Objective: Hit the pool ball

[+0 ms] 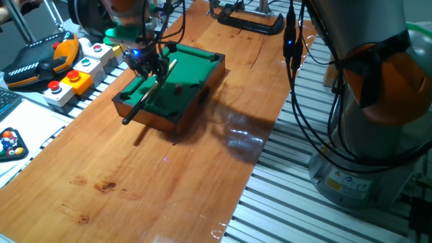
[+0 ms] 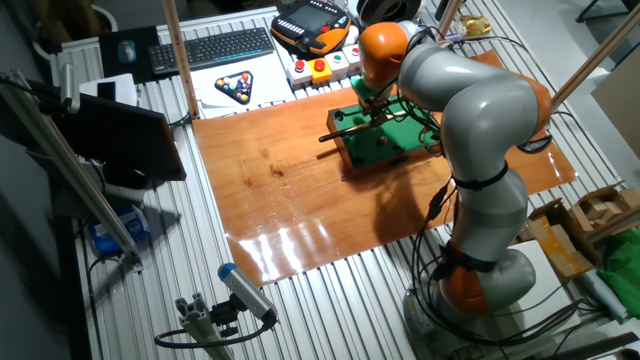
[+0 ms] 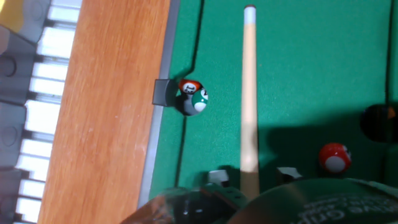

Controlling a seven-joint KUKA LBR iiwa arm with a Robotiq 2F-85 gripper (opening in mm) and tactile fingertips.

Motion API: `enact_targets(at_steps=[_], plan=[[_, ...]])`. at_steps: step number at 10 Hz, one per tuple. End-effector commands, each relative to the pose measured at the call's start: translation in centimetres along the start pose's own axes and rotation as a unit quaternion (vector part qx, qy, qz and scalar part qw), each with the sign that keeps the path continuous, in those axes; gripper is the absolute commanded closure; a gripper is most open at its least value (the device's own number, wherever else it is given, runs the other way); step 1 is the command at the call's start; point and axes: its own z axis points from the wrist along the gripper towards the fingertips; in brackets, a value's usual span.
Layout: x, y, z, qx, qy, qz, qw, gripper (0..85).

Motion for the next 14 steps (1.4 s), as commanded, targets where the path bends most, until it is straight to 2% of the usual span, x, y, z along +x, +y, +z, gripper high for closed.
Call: enact_targets(at_steps=[1, 3, 6, 11, 14], plan=[[0.1, 0.1, 0.2, -0.002, -0.006, 0.005, 1.0, 30.7], [0.4, 0.2, 0.7, -0.01, -0.03, 0.011, 0.999, 30.3], [0.5, 0.2, 1.4, -0.013, -0.034, 0.013, 0.999, 32.7], [0.7, 0.0, 2.3, -0.017, -0.05, 0.015, 0.998, 34.3], [0.7, 0.0, 2.4, -0.018, -0.057, 0.019, 0.998, 36.7]])
